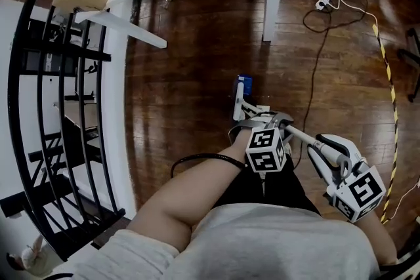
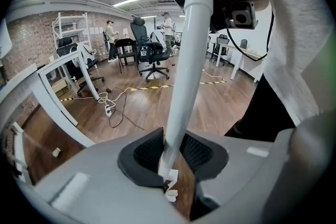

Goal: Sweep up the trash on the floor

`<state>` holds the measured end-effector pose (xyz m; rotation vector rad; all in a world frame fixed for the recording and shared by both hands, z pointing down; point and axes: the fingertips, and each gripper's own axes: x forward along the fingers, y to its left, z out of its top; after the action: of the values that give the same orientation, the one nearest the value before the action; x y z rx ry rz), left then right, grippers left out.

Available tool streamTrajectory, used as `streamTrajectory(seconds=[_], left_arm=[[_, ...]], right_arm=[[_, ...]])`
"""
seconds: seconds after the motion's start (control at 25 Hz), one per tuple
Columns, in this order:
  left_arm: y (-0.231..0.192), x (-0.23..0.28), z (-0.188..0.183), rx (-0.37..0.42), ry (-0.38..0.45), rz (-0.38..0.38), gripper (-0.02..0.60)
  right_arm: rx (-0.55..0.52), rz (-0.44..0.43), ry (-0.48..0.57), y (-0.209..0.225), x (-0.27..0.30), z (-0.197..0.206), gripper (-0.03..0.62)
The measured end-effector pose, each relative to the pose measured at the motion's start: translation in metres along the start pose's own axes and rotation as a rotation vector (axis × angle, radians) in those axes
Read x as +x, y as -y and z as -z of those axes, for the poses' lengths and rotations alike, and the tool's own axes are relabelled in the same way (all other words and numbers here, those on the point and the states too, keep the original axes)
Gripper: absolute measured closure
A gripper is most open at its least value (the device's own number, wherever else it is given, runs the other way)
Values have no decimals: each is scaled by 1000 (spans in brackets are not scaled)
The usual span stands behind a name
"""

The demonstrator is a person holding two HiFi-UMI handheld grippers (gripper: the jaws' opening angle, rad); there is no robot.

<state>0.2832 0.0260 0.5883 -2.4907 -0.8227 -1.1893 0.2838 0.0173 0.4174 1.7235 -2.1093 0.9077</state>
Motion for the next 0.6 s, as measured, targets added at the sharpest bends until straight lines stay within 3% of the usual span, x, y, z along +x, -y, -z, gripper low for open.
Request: streamTrajectory(seconds=[0.4, 0.6], left_arm=[[35, 52, -75, -48, 31, -25, 492], [39, 66, -94, -39, 14, -61, 494]], right_arm=[[1, 0, -11, 40, -79, 33, 488], [-56, -31, -27, 51, -97, 39, 488]])
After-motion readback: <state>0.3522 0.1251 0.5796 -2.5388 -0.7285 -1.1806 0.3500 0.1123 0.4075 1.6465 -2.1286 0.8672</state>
